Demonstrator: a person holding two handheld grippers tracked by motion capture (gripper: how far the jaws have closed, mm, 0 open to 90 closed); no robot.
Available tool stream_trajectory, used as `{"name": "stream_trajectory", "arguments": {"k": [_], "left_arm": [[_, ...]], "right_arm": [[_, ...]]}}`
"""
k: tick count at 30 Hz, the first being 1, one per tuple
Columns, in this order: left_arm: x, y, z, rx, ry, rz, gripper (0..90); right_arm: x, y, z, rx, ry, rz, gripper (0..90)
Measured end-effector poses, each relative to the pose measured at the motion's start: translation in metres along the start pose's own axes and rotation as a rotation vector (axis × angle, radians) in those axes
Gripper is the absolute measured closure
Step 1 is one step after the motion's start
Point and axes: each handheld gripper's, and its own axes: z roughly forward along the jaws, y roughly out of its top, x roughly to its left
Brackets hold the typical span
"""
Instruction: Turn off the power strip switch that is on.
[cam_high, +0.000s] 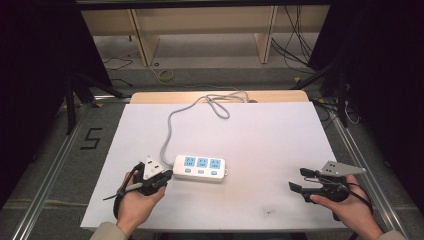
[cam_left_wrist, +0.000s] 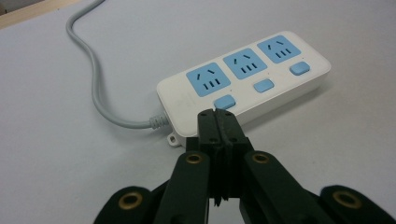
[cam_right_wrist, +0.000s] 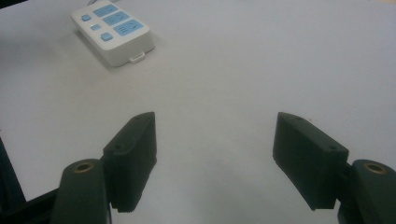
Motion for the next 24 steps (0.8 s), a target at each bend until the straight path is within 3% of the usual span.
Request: {"name": "stream_trajectory", "arguments": {"k": [24], "left_arm": [[-0.006, 0.017, 0.018, 0.044, -0.014, 0.011, 89.9]], "right_arm": [[0.0, 0.0, 0.001, 0.007, 0.002, 0.004, 30.8]]}}
